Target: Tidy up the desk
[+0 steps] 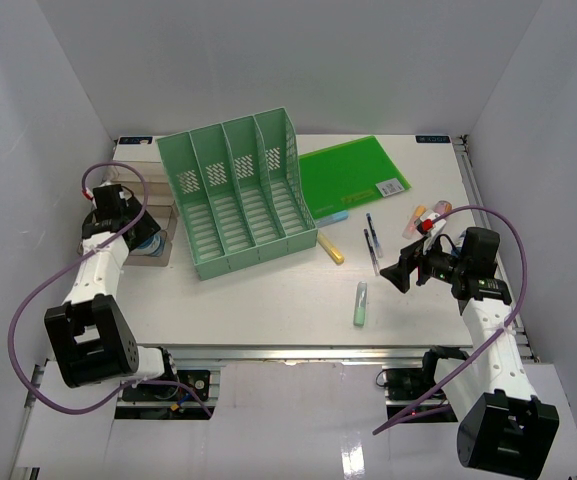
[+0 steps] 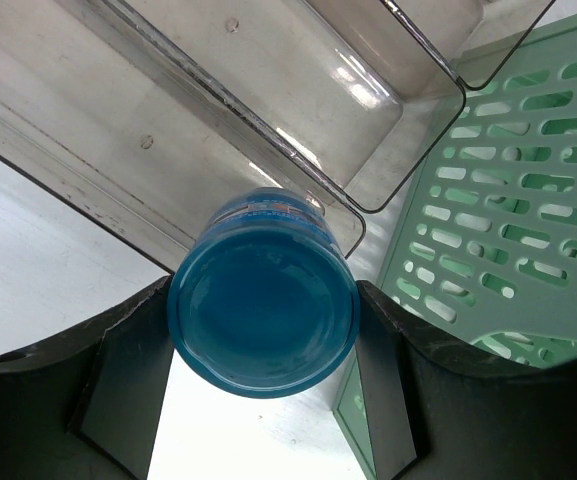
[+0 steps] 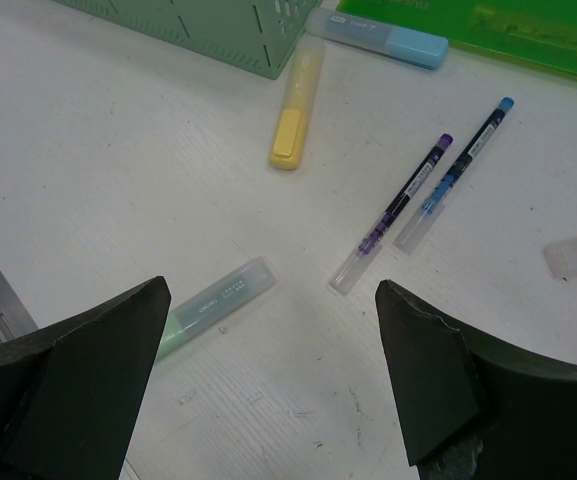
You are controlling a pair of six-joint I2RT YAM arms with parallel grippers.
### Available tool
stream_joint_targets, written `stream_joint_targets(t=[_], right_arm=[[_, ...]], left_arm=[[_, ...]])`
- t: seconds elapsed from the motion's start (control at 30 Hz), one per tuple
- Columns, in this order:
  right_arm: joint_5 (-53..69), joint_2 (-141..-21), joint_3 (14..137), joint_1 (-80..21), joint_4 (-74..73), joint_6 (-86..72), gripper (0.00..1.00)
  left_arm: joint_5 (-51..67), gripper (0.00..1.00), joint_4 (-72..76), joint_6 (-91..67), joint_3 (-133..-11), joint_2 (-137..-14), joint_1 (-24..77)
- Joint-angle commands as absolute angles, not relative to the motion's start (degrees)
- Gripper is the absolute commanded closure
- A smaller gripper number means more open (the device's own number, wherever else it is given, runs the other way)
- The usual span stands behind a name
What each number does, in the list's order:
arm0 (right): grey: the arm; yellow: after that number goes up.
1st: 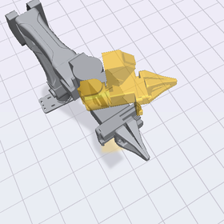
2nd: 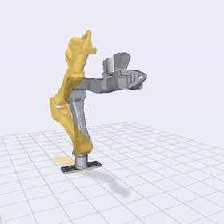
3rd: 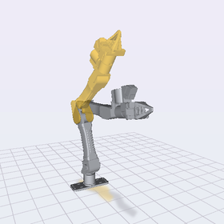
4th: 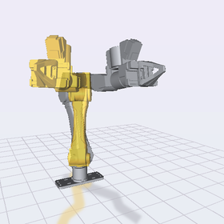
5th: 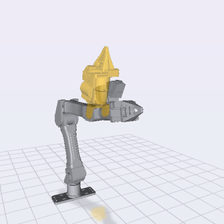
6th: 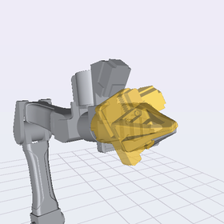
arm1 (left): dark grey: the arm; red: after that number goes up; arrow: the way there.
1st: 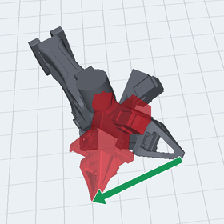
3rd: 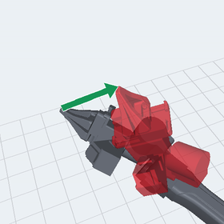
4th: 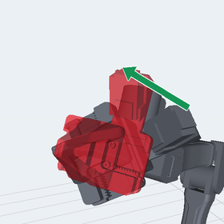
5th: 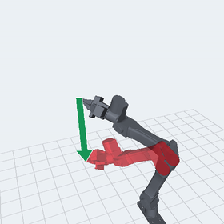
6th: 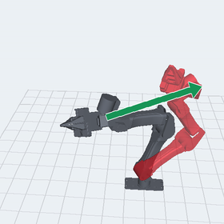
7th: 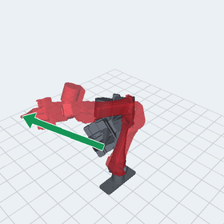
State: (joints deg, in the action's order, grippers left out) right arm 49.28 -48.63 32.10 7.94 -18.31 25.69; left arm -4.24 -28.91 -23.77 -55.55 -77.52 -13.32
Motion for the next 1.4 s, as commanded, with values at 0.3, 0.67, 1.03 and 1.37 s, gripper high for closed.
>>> stream_joint_targets(t=[0.3, 0.67, 1.03, 1.37], right_arm=[[49.8, -49.6, 34.1, 8.8, -18.5, 25.8, 0.10], [17.6, -56.3, 40.1, 9.3, -16.4, 10.4, 0.10], [-14.1, -66.7, 52.9, 10.3, -18.5, -10.1, 0.10], [-14.2, -81.8, 59.3, 15.0, -18.3, -13.8, 0.09]], left_arm=[[-0.1, 0.02, -28.8, -23.4, -56.3, -76.1, -13.4], [20.5, 0.02, -26.3, -23.0, -55.3, -61.3, -13.3], [43.8, 0.02, -20.7, -30.5, -42.2, -47.0, -11.6], [45.5, 0.02, -20.0, -32.4, -36.1, -41.4, -3.8]])
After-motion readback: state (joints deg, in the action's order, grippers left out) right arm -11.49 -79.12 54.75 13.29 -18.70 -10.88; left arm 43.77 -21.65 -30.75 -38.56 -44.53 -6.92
